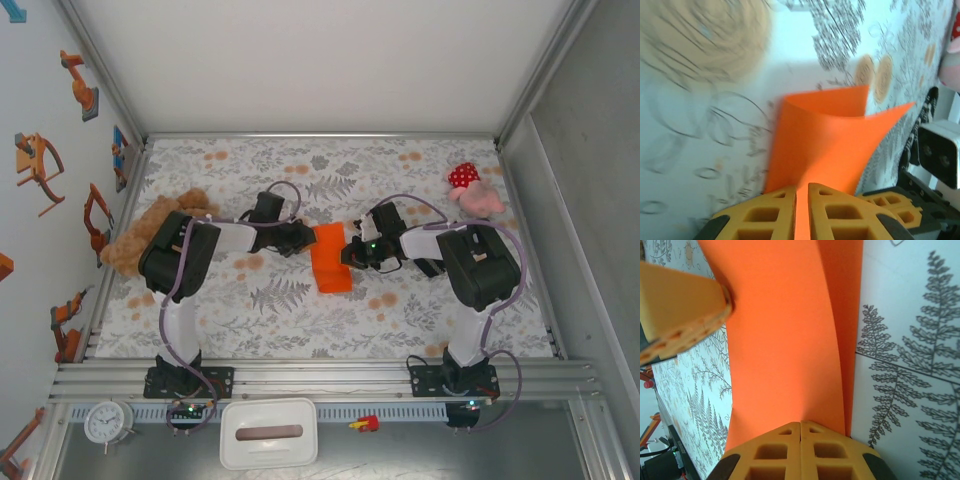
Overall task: Fold a paper plane with a square sheet of paper (pick it up from the middle)
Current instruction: First fold the square sheet of paper in half at the center of the table.
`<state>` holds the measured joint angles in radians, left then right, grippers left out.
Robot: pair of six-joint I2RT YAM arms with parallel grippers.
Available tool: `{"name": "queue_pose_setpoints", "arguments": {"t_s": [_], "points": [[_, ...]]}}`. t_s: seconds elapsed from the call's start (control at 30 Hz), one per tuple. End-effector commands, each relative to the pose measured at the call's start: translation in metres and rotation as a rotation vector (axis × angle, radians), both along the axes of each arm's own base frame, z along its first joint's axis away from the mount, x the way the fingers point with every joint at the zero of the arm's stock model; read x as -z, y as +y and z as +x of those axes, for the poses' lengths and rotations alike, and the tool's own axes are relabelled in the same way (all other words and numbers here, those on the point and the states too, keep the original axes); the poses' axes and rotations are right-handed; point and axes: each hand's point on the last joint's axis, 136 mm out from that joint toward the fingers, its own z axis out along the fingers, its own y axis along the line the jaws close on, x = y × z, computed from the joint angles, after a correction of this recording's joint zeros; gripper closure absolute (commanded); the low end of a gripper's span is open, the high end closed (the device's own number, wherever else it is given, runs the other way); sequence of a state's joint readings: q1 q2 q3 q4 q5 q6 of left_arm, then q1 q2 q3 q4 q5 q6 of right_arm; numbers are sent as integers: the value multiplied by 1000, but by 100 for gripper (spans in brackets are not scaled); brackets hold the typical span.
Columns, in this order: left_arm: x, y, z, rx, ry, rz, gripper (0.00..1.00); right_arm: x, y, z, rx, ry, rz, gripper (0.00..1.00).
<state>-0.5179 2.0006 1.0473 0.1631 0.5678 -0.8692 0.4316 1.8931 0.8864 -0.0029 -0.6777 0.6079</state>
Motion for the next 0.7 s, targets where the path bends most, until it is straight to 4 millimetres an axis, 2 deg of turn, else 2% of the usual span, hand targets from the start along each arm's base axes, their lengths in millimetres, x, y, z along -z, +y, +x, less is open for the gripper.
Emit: {"name": "queue_pose_setpoints", "arguments": {"t_s": [0.0, 0.07, 0.13, 0.27, 0.33, 0.43, 0.53, 0.67], "points": [[28, 46, -1, -28, 42, 221, 84, 98, -99, -74, 88, 292, -479, 100], [14, 42, 1, -4, 16, 215, 84, 98, -100, -74, 90, 293, -479, 100], [-5, 30, 1, 22, -23, 171, 84, 98, -100, -74, 90, 292, -479, 100], [-45, -10, -9, 85, -77, 14, 83, 98, -100, -75, 89, 293, -476, 100], [-55, -27, -13, 102, -93, -60, 83, 99, -99, -75, 91, 294, -475, 100], [-49, -42, -16, 123, -92, -38, 83, 100, -100, -75, 94, 294, -475, 100], [-30, -42, -11, 119, -69, 41, 83, 101, -100, -76, 92, 297, -475, 100], [-19, -45, -4, 122, -66, 71, 83, 100, -100, -77, 91, 295, -471, 100]]}}
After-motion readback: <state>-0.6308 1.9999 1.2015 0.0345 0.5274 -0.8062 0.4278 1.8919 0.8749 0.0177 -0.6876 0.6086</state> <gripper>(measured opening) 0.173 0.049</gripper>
